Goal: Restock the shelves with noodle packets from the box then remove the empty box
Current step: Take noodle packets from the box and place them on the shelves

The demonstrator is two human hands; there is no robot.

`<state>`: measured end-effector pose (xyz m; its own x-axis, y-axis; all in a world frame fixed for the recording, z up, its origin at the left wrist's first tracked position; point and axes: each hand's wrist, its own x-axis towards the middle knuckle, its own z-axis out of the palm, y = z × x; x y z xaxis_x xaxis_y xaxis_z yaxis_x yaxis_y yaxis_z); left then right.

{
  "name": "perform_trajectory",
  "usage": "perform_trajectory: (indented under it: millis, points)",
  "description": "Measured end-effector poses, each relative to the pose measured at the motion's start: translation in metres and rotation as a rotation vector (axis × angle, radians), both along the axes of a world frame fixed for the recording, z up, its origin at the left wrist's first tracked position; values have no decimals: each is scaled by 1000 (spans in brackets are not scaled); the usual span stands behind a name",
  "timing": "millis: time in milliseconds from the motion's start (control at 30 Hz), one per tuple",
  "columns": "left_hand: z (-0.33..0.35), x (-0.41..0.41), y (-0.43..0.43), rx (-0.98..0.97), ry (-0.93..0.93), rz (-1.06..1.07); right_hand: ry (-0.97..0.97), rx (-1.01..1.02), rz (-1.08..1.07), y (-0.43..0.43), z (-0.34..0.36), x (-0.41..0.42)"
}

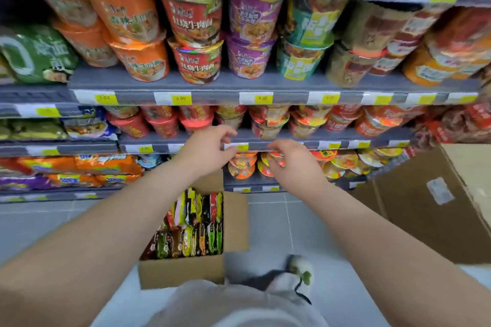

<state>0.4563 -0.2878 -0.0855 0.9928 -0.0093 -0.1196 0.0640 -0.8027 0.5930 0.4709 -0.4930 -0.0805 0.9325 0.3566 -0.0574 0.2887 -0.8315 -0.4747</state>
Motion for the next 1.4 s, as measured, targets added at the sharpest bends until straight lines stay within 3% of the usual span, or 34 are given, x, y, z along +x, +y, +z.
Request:
perform_trajectory:
  millis: [200, 367, 533, 667, 1033, 1267, 1400]
  points:
    - [9, -11, 17, 38, 23, 466, -6, -7, 443, 33, 2, 81]
    - [8, -55, 4, 5, 39, 823, 5, -10, 762, 63, 1, 94]
    - [-18, -92, 3, 10, 139, 981, 79, -38, 943, 101, -27, 87]
    - [-60, -98, 23, -51, 192, 1033, 169, -83, 957, 136, -69, 85]
    - [-270, -69, 66, -82, 303, 1129, 294, -230, 1020, 206, -280, 110]
    - [-436, -61, 64, -46, 317, 1178, 219, -293, 1188, 210, -454, 117]
    - [-500, -58, 64, 51, 235, 1142, -3, -378, 1355, 213, -536, 114]
